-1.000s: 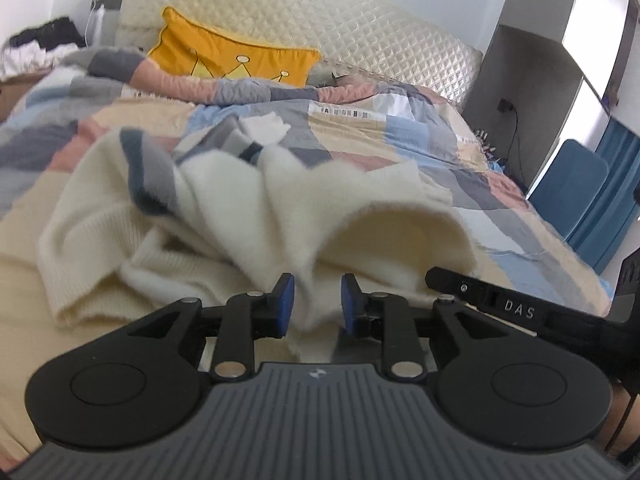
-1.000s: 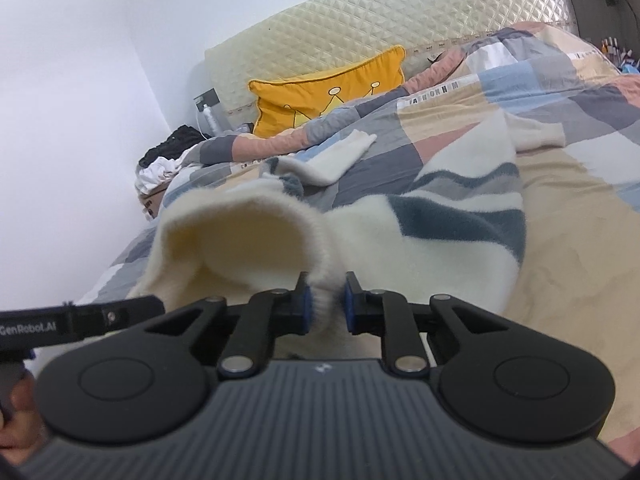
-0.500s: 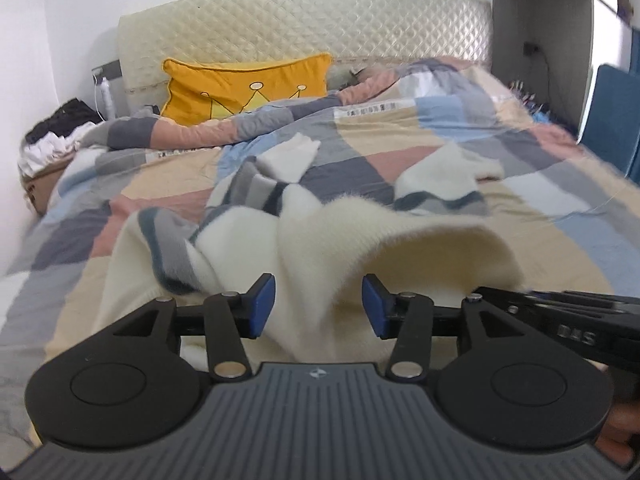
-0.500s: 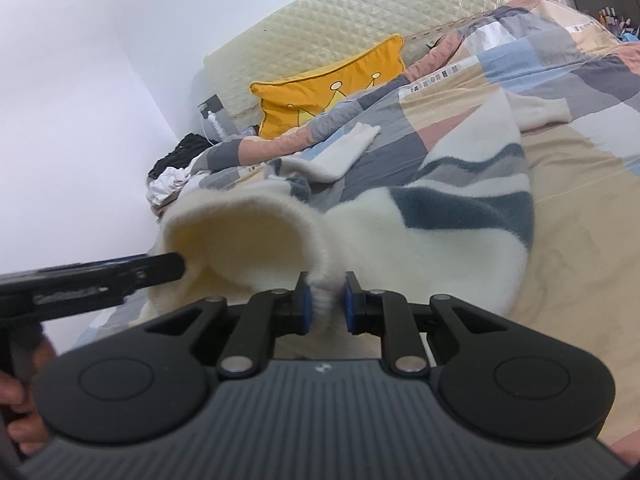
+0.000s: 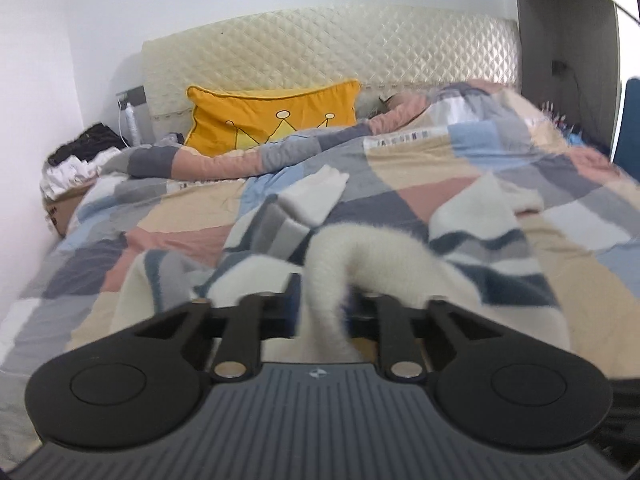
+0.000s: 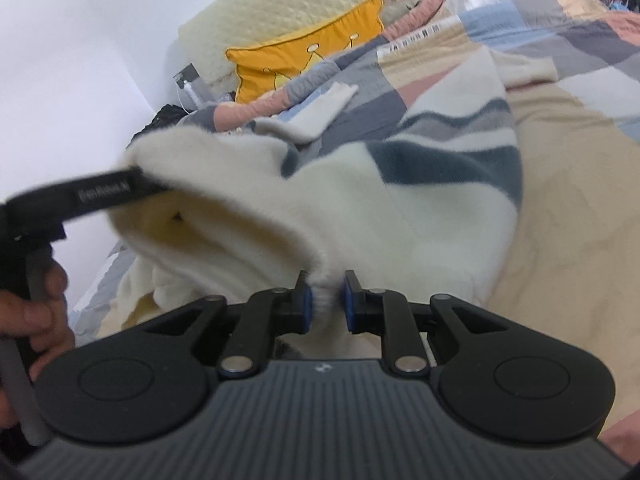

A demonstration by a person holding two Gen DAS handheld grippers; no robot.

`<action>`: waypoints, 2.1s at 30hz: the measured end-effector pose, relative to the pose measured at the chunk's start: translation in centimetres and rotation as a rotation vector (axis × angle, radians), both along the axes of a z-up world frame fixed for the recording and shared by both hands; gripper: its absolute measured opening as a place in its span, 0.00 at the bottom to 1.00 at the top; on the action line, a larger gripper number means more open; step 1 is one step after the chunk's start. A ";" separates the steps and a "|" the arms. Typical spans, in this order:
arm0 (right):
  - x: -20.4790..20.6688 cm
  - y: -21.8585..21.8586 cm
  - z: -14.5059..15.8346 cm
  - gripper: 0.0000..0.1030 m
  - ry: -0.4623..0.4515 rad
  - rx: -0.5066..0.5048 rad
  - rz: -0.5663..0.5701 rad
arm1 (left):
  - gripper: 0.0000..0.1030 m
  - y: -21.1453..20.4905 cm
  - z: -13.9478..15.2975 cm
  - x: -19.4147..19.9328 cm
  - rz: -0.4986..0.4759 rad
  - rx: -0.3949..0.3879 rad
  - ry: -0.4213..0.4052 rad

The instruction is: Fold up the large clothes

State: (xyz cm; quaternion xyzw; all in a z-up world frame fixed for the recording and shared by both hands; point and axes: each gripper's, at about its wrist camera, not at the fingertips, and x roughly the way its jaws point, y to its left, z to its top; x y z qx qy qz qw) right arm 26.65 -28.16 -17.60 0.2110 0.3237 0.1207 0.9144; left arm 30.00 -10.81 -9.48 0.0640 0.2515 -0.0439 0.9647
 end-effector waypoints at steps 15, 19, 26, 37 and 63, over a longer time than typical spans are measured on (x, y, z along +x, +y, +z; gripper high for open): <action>2.1 1.6 -1.5 0.21 0.005 -0.047 0.039 | 0.08 2.6 -0.1 -1.2 -0.012 -0.198 -0.048; 2.4 1.2 -1.8 0.23 -0.009 -0.014 -0.008 | 0.08 3.1 -0.4 -1.2 -0.020 -0.202 -0.044; 3.3 1.4 -2.0 0.23 -0.024 -0.026 -0.040 | 0.08 4.9 -1.6 -0.6 0.017 -0.249 -0.021; 1.9 0.6 -1.2 0.16 -0.097 -0.061 -0.139 | 0.07 5.7 -0.5 -2.3 0.027 -0.296 -0.010; -4.3 -0.4 40.7 0.12 -0.760 -0.299 -0.117 | 0.06 9.0 39.3 -15.3 -0.108 -0.590 -0.419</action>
